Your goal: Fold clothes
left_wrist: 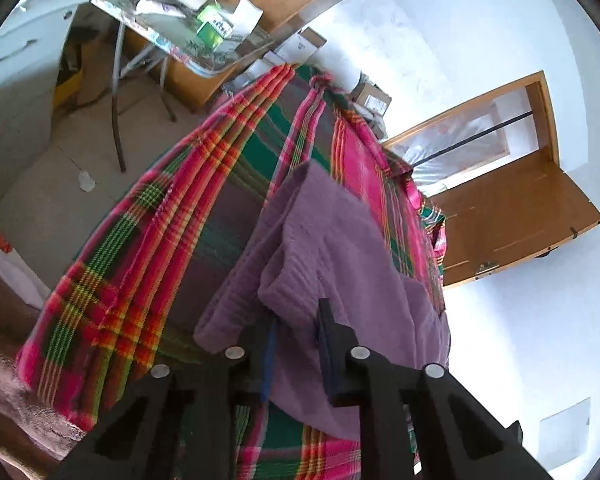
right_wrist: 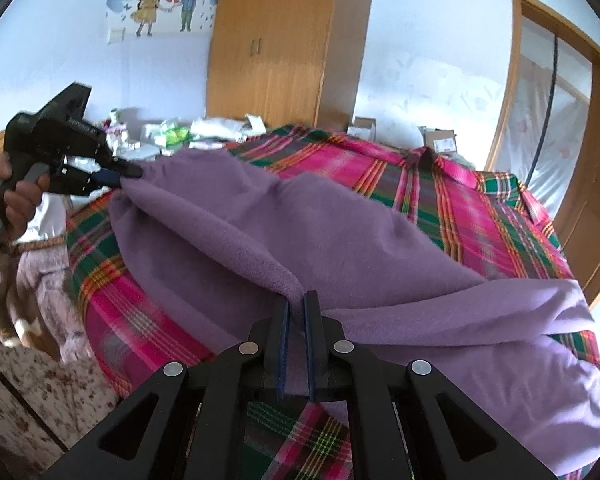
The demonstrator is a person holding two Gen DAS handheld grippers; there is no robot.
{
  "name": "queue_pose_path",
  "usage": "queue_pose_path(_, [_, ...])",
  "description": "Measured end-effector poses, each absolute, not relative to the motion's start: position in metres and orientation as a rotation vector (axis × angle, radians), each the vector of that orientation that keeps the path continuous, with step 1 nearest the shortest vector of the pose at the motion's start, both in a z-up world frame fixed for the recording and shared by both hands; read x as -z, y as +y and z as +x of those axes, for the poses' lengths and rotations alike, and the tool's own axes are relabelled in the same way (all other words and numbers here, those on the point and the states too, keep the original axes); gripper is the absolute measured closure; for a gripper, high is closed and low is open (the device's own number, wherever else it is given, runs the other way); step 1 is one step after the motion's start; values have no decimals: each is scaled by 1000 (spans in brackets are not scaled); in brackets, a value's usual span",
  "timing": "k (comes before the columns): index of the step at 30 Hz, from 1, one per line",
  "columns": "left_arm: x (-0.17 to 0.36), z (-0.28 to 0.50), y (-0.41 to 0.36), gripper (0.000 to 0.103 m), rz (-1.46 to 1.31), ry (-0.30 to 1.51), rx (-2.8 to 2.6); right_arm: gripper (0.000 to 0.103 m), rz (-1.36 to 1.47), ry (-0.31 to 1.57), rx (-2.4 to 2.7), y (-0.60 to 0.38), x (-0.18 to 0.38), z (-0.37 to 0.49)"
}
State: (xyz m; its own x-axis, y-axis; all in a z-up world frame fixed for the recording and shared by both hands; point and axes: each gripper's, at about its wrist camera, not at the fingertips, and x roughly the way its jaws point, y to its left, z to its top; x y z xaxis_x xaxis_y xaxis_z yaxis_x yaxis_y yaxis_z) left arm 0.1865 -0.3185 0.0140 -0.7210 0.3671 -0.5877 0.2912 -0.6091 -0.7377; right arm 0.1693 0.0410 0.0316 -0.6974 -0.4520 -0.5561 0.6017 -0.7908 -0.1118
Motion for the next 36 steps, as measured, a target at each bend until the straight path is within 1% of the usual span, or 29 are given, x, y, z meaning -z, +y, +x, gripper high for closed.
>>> queue_pose_path(5, [-29,197,-315,85,-1142,-1312,-2583,95,643,397,2426,42,-48,179])
queue_pose_path(10, [-8,189,-312,85,-1301,-1299,-2594,95,736,427,2378,39,-31,177])
queue_pose_path(17, [-5,191,-313,84,-1324,-1298,-2596,94,852,393,2331,39,-14,169])
queue_pose_path(19, [-8,192,-311,83,-1328,-1286,-2611,92,884,351,2312,41,-13,165])
queue_pose_path(23, [-19,195,-304,77,-1346,-1205,-2704,91,946,265,2272,47,-12,158])
queue_pose_path(26, [-31,201,-303,77,-1310,-1182,-2764,88,969,216,2246,53,-15,157])
queue_pose_path(29, [-39,207,-308,77,-1274,-1202,-2819,88,1006,137,2184,60,-17,156])
queue_pose_path(33, [-46,215,-314,77,-1204,-1249,-2859,88,993,119,2221,76,-26,155])
queue_pose_path(35, [-49,213,-309,77,-1180,-1214,-2871,88,988,80,2268,89,-32,150])
queue_pose_path(36, [-52,210,-303,77,-1175,-1165,-2883,88,990,45,2295,98,-34,146])
